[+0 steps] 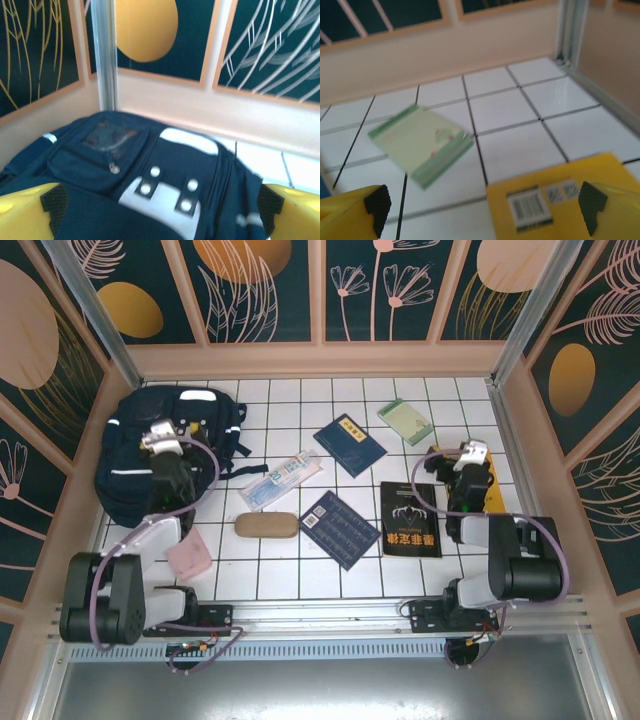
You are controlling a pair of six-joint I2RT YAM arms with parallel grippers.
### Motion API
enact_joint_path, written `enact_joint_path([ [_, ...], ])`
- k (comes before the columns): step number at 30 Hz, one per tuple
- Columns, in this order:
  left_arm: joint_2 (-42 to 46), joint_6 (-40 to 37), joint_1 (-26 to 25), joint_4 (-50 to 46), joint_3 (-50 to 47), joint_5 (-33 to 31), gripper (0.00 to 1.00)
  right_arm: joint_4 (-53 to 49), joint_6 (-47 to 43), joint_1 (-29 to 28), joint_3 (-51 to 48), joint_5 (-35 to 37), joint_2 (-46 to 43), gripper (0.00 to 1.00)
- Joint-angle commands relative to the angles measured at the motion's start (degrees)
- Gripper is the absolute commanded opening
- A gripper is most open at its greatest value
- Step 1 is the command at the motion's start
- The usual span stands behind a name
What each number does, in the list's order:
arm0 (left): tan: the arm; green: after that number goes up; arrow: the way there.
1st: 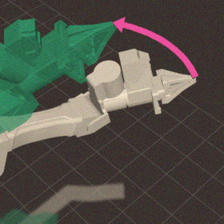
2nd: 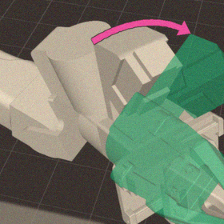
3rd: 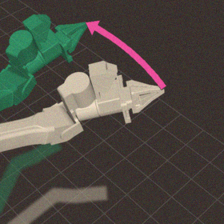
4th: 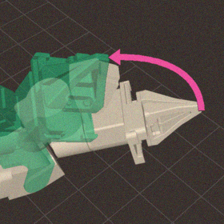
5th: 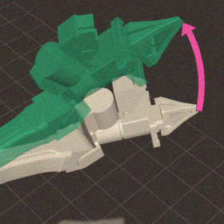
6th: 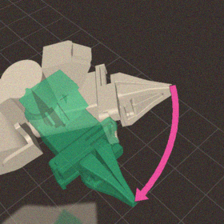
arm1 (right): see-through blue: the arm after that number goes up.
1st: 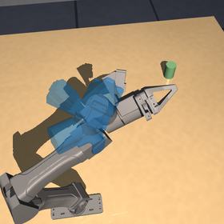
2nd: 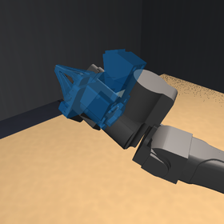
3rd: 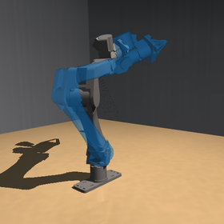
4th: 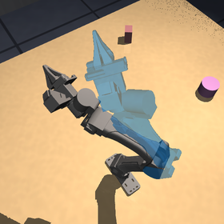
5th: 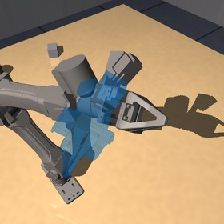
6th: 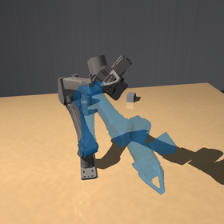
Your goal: Pack books, pencil case, and school supplies into a backpack
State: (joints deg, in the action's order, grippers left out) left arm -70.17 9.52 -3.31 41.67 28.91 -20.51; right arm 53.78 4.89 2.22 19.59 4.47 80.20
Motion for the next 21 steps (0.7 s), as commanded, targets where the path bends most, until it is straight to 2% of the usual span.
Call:
enact_joint_path([
  [1,2.97,8.15,0.37,-23.07,8.18,-3.25,0.99,-12.65,8.18,1.09,5.67,5.32,-5.67,0.99],
  [3,2.91,10.75,0.39,-31.16,12.91,-2.86,0.99,-17.10,15.05,2.40,8.27,4.41,-8.14,0.99],
  [6,2.67,11.31,0.41,-36.99,17.00,1.45,0.98,-24.60,23.78,4.77,12.53,2.64,-10.51,0.99],
  [8,2.44,11.91,0.41,-38.66,18.41,4.46,0.97,-27.34,25.67,6.61,15.08,-3.16,-10.86,0.99],
  [15,-5.26,14.28,0.32,-46.65,26.29,10.27,0.89,-33.28,25.61,5.48,21.85,-12.86,-10.26,0.99],
  [19,-15.64,14.13,0.28,-51.38,35.32,12.00,0.87,-37.34,23.05,2.65,24.96,-14.57,-10.29,0.99],
  [21,-21.02,13.87,0.24,-52.99,39.81,13.79,0.82,-39.17,22.16,1.30,25.77,-14.15,-10.33,0.99],
])
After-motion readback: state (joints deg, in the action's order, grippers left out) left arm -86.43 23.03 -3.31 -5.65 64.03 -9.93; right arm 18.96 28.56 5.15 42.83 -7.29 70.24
